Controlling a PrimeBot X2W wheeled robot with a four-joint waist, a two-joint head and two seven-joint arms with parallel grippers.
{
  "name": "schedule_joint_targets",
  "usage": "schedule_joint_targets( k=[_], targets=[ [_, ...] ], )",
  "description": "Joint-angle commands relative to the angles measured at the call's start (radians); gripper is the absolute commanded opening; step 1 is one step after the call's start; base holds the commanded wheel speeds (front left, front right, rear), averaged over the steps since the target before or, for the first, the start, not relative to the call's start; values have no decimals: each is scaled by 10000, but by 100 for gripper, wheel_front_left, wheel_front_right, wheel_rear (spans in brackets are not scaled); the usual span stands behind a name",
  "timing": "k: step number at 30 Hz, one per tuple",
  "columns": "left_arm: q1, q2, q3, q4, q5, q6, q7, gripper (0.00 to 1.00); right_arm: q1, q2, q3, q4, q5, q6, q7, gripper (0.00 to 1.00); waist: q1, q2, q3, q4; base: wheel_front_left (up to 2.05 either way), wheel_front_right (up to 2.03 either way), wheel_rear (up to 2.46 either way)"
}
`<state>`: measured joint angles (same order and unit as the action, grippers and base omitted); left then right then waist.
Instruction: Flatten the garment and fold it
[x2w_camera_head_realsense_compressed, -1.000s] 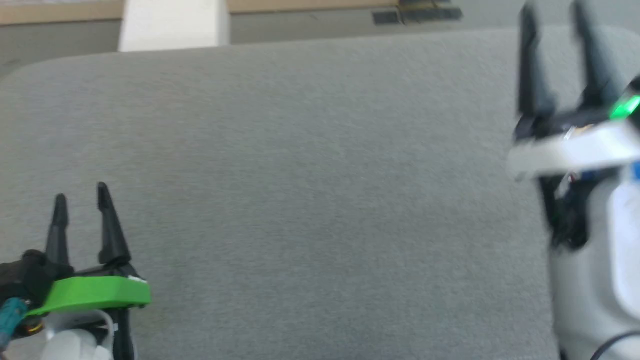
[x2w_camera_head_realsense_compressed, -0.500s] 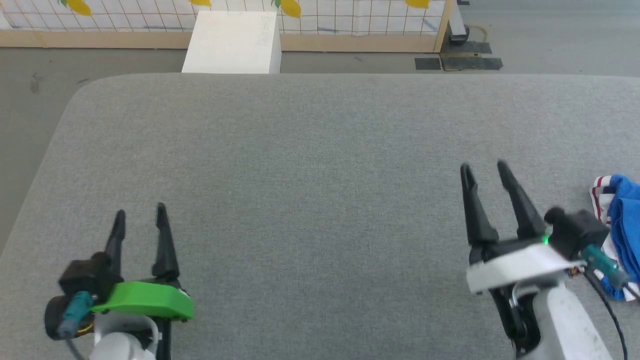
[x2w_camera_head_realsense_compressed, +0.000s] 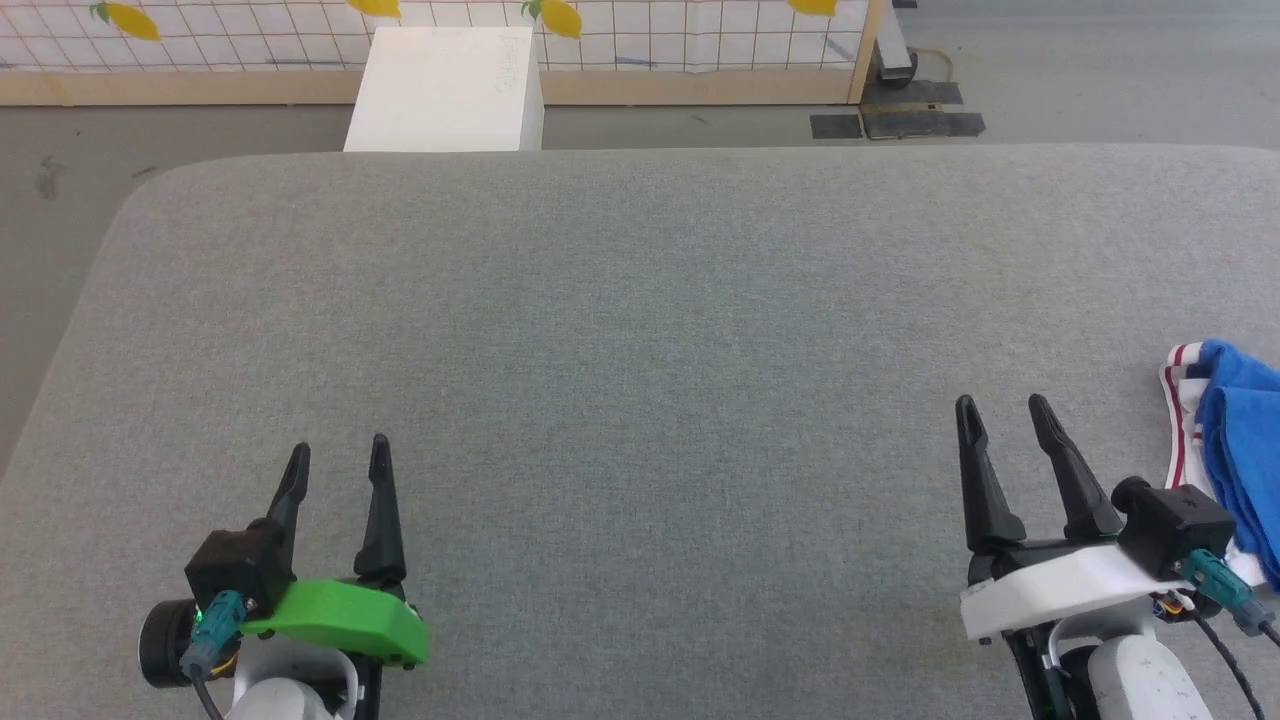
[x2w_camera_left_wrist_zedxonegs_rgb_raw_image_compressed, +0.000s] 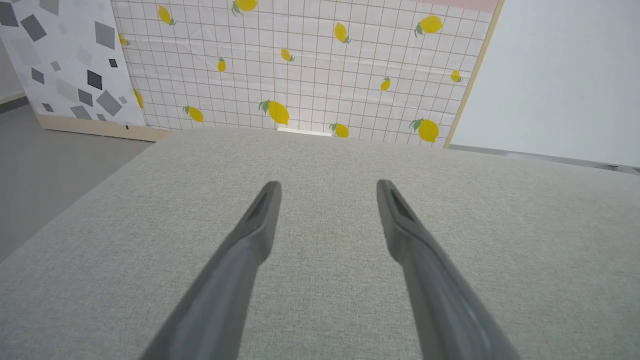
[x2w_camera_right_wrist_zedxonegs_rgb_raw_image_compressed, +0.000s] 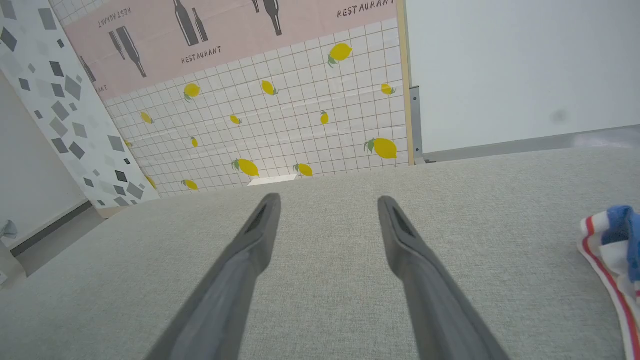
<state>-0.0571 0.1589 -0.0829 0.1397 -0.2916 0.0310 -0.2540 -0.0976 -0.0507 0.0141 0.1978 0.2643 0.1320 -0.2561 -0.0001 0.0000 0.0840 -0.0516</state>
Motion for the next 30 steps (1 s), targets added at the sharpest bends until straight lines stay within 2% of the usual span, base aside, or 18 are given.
schedule_joint_targets(
  k=[1,2,30],
  targets=[
    [49,-44,-1,49,21,-64,-74,100,127,4,-16,-35,62,-13,-55,100,1,0,-15,-13,0,0,0],
    [44,-88,17,81,-44,-108,-75,0,150,4,-23,-33,95,-13,-55,0,1,0,-27,-18,0,0,0],
    [100,-217,155,-185,493,-110,477,0,181,1,-28,-345,-453,-2,460,0,1,0,-171,76,0,0,0]
  ],
)
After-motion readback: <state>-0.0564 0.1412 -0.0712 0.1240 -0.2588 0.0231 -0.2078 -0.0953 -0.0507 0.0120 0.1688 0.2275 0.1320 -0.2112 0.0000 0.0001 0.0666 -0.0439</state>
